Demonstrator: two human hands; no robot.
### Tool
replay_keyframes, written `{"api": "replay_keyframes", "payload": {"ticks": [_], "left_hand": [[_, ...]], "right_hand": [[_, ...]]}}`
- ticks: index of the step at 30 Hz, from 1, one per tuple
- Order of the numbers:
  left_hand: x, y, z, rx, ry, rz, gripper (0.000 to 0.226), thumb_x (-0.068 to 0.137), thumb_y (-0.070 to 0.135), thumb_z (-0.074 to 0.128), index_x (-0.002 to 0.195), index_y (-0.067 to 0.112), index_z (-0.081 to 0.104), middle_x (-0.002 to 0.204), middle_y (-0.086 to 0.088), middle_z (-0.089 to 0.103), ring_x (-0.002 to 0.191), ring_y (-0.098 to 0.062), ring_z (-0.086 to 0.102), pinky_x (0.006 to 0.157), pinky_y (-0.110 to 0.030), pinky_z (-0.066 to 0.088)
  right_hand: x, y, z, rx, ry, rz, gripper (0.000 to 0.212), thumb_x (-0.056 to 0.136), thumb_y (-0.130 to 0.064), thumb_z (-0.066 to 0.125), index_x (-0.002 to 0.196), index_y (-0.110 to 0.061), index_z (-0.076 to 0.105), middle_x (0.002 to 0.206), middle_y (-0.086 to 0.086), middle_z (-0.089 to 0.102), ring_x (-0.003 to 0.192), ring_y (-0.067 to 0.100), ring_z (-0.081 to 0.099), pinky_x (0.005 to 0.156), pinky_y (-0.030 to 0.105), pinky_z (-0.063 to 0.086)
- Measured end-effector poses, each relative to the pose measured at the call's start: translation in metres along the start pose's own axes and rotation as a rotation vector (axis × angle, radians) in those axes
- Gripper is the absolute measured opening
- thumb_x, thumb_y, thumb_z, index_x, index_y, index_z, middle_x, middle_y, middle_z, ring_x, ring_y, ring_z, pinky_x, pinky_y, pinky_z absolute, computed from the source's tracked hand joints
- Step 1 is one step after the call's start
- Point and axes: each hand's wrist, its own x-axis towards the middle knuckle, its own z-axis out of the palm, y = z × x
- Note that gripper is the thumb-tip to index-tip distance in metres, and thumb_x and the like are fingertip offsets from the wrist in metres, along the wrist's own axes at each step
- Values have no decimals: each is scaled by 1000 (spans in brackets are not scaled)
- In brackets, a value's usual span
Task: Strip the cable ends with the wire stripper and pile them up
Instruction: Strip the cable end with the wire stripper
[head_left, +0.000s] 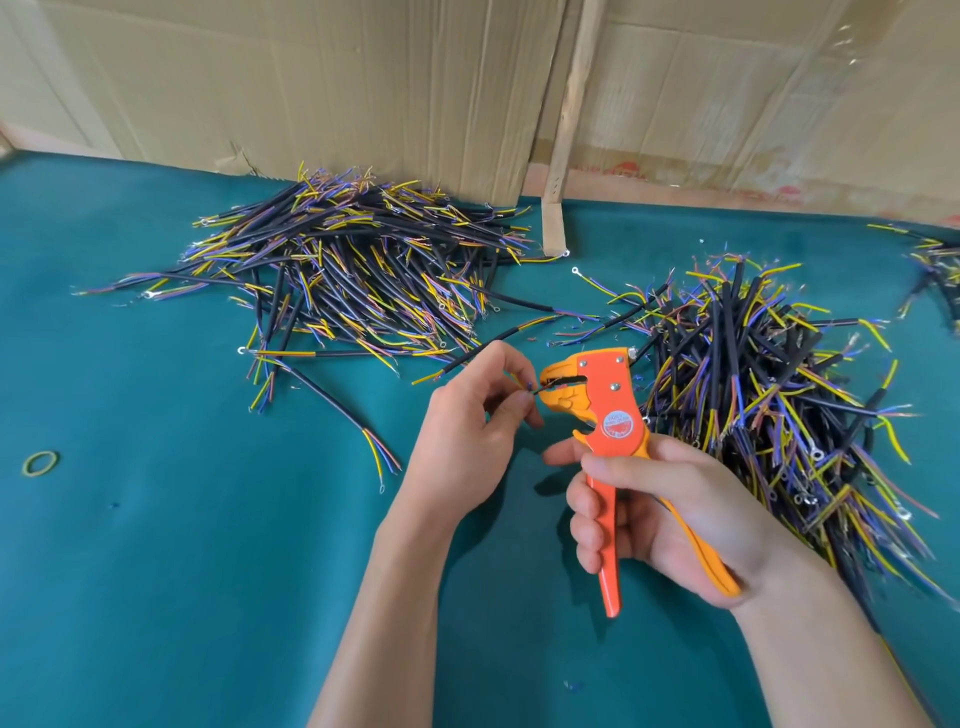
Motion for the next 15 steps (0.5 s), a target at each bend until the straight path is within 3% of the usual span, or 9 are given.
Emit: {"api": "replay_keyframes", "payload": {"ticks": [7, 15], "left_hand": [[0, 2, -2, -13, 4, -11, 27, 95, 1, 57, 91, 27, 53, 73, 6, 72, 62, -12, 51, 71, -42, 49], [-1, 1, -3, -11, 21, -20, 28, 96, 2, 57, 91, 29, 52, 74, 6, 73, 63, -13, 52, 73, -49, 51]], "right_hand": [[0, 0, 2, 7, 11, 13, 37, 84, -20, 74, 109, 6, 69, 71, 17, 52, 56, 30, 52, 52, 40, 49], [0, 1, 2, 9, 11, 7, 36, 84, -22, 73, 108, 5, 70, 70, 16, 52, 54, 29, 50, 52, 40, 47]]}}
